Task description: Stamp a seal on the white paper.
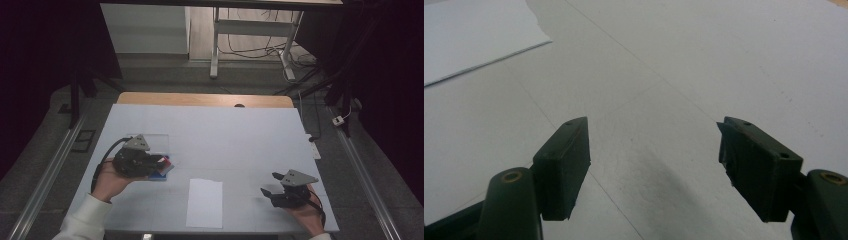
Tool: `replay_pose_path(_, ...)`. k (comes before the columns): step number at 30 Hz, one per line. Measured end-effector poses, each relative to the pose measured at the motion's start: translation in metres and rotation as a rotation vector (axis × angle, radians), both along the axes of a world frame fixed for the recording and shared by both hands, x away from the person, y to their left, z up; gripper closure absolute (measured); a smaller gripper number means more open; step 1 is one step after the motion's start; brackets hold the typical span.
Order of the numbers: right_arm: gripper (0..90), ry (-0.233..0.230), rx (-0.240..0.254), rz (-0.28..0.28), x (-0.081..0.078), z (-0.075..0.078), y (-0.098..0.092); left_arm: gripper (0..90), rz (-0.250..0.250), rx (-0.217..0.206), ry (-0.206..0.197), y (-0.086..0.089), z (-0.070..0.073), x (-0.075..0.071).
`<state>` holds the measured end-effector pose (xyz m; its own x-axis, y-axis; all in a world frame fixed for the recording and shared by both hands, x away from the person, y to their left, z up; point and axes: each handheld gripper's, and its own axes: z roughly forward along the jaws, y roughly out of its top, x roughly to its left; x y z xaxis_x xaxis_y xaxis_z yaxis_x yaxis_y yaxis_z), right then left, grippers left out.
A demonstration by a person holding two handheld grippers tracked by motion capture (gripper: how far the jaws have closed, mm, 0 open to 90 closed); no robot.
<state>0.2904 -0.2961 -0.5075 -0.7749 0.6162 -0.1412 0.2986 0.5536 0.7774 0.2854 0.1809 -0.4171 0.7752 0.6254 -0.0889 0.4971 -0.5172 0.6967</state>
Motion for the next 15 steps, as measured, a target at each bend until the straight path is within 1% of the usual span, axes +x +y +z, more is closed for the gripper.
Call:
replay_pose_path(4,28.6,-0.004,0.006,-0.003,-0.001,0.001,-0.001,70.0,-0.034,0.015,-0.003,-0.012,0.002,-0.002)
replay_pose_path(10,28.6,0.000,0.004,-0.002,-0.001,0.001,-0.002,70.1,-0.077,0.010,0.008,-0.025,0.001,-0.003)
replay_pose_path(14,28.6,0.003,0.002,0.000,-0.002,0.000,-0.001,70.1,-0.096,0.016,0.010,-0.032,0.000,-0.004)
replay_pose_path(15,28.6,0.003,0.002,0.001,-0.002,0.000,-0.001,70.0,-0.099,0.012,0.011,-0.033,-0.001,-0.004)
